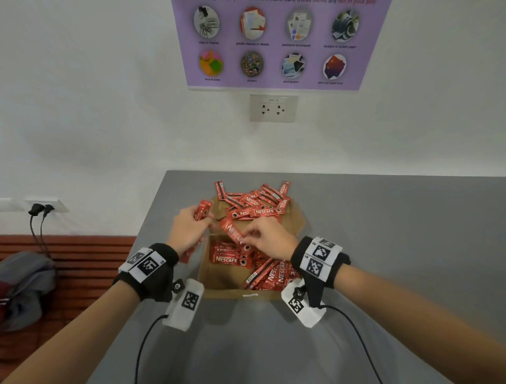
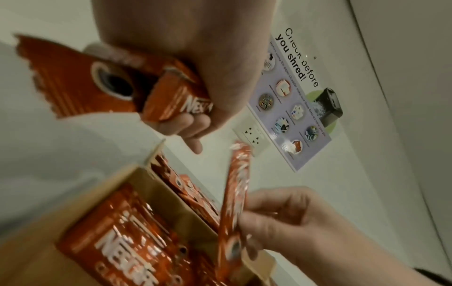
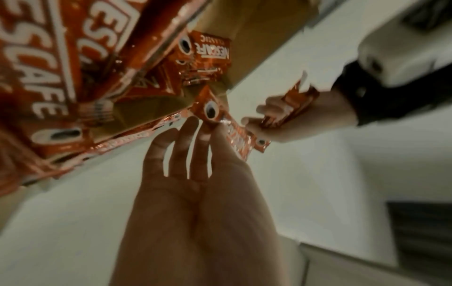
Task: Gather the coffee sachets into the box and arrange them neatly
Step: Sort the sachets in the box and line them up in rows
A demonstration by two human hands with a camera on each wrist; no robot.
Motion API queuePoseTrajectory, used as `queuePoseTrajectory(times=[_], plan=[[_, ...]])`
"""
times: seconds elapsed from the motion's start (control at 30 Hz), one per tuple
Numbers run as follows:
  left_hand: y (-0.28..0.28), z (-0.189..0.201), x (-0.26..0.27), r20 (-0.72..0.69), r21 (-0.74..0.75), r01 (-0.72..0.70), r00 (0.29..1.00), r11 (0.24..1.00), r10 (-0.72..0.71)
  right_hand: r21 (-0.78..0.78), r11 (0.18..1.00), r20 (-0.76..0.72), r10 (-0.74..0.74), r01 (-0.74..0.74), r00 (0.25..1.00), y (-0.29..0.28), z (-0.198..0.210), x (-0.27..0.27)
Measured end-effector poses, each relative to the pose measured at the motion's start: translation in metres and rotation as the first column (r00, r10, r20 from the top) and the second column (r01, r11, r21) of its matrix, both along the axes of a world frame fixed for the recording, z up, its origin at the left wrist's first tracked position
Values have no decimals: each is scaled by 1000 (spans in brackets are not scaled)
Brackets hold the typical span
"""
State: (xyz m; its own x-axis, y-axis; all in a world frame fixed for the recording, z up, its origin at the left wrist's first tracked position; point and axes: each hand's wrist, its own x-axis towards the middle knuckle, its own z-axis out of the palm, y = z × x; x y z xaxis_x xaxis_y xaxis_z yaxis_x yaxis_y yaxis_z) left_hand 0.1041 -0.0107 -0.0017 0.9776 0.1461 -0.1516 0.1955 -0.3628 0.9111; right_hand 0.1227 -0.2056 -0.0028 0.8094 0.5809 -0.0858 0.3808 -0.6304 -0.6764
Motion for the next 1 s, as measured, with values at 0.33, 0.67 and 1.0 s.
queuePoseTrajectory(times=[0.33,0.67,1.0], plan=[[-9,2,-4,46,427,144,983,893,-180,-481,857,172,302,-187,938,38,-6,-9],[-15,-14,-12,-171,713,342,932,612,-321,-538,833,187,270,-132,944,42,-7,-7],[-16,-27,-17,-175,784,328,932,527,-318,-506,855,184,239,-116,953,42,-7,-6]])
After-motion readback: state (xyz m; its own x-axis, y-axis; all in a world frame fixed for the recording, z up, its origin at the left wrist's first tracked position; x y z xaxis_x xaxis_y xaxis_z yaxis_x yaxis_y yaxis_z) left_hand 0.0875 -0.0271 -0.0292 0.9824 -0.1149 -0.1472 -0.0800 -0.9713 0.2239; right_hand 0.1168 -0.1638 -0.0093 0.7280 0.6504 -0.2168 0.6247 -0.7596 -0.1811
